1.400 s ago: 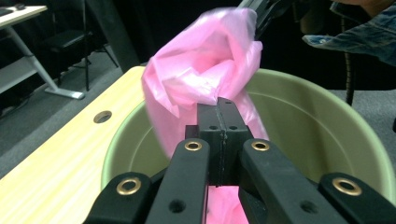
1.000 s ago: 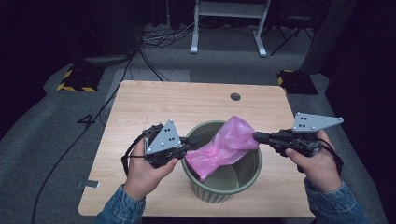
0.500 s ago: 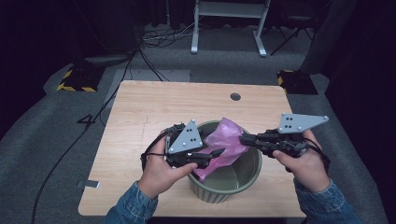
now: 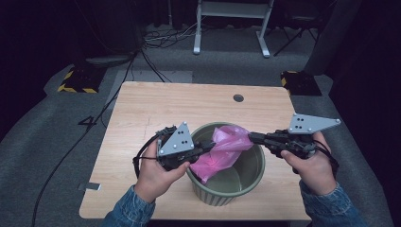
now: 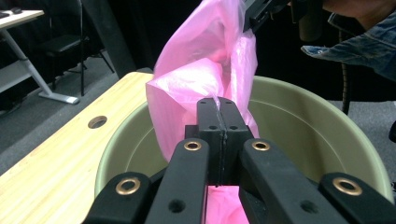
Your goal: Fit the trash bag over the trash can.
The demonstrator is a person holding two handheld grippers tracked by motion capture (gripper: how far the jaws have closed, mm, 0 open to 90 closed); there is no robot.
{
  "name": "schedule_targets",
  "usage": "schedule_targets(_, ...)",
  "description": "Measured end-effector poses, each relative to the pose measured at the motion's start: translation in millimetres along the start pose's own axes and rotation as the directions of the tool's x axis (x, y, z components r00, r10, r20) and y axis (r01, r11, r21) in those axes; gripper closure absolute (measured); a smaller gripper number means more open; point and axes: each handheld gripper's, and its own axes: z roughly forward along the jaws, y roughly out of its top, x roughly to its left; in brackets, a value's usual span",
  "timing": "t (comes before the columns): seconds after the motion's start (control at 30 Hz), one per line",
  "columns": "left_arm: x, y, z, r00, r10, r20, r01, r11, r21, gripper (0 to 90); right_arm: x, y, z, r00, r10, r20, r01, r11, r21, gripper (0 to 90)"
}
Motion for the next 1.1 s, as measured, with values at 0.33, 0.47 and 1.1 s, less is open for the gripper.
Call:
schedule_targets(0.33,2.1,-7.2,-10.8,0.9987,-0.045,0.024,0.046,0.9976,-0.052,90.0,-0.1,-0.1,0.4,0.9996,0.016,-0.023,-0.016,1.0,-0.015,90.0)
schedule_targets(0.47,2.3,-10.0,-15.3,0.9964,-0.072,0.046,0.075,0.9953,-0.062,90.0,-0.7,2.2,4.3,0.9995,0.021,-0.022,-0.021,1.0,-0.014,90.0)
schedule_targets(1.1,9.9,11.7,-30.4,0.9971,0.009,-0.075,-0.016,0.9963,-0.085,56.4,-3.2,13.4,7.3,0.9991,0.007,-0.042,-0.006,1.0,0.023,90.0)
